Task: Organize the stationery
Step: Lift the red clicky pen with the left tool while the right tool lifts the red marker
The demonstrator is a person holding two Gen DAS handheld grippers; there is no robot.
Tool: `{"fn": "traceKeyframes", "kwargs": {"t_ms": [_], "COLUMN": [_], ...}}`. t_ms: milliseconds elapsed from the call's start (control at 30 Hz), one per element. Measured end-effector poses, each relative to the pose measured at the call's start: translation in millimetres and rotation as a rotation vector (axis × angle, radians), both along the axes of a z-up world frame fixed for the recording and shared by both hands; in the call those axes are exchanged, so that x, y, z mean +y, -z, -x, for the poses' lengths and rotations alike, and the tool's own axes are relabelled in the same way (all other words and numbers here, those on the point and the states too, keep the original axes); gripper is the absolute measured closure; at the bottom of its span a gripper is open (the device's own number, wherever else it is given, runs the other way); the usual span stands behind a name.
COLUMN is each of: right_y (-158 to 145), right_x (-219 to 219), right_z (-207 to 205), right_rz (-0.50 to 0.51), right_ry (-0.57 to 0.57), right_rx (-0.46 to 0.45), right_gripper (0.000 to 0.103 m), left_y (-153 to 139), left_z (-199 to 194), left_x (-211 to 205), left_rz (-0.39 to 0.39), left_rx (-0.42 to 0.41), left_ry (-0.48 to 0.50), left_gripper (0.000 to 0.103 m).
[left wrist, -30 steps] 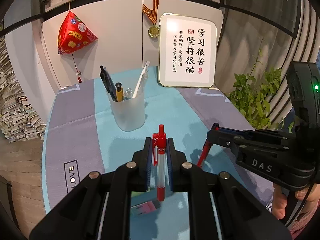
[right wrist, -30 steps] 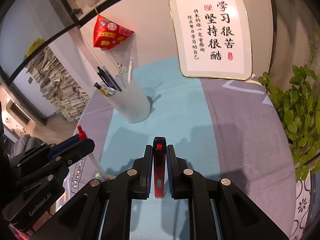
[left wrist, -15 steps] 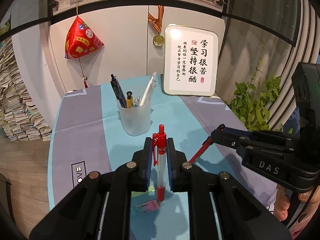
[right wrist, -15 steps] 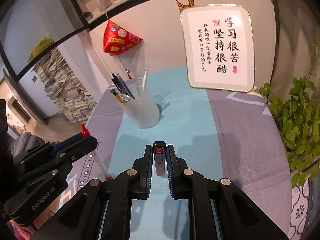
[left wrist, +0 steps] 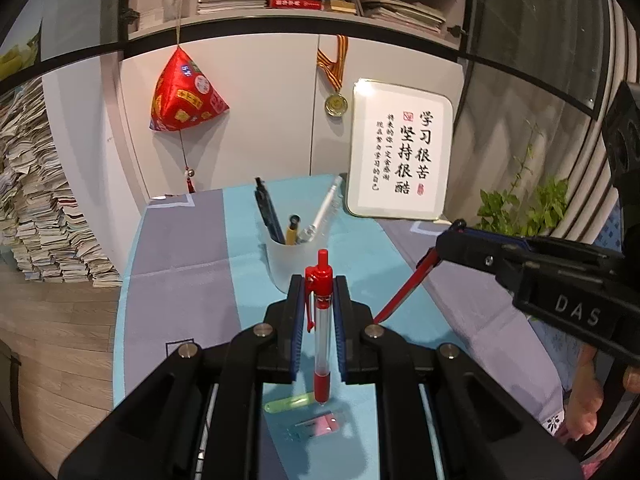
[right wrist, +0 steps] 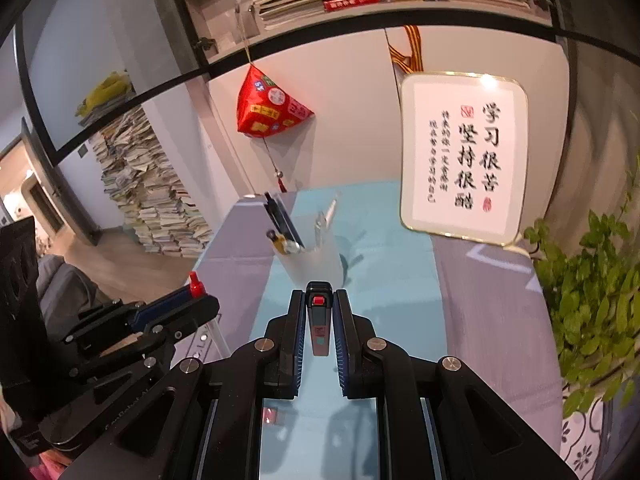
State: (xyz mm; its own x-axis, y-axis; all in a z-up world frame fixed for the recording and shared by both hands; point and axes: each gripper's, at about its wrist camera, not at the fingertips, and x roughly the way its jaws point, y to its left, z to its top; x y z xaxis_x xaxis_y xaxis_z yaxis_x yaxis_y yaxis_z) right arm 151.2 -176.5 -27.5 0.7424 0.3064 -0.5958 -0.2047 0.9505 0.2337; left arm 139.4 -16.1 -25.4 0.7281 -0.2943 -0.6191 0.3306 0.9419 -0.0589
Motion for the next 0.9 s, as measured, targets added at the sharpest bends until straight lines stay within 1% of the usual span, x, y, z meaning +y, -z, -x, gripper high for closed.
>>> {"fn": "traceKeyframes", "kwargs": {"t_ms": [267, 600, 733, 900], "right_y": [-22.4, -50.6, -54.4, -50.8], "right_x": [21.1, 43.0, 46.5, 47.2], "right_z": [-22.3, -59.8, -76.4, -98.8], "right_rz": [0.029, 0.056, 0.065, 0.065], "right_ry": [-0.023, -0.028, -0.018, -0.004], "right_rx": [-0.027, -0.072, -0.077, -0.062], "right_gripper": [0.088, 0.088, 0.088, 0.088], "left_y": [-5.6, -16.6, -16.0, -13.5], "left_z": [-10.3, -24.0, -29.7, -35.5], "left_x": [22.8, 40.9, 43.7, 46.3], "left_rz": [0.032, 0.043, 0.044, 0.042], "left_rx": [-0.009, -0.038, -0.035, -0.028], "left_ry": [-0.044, -0.078, -0.081, -0.081], "left_gripper": [0.091, 0.091, 0.091, 0.091]}}
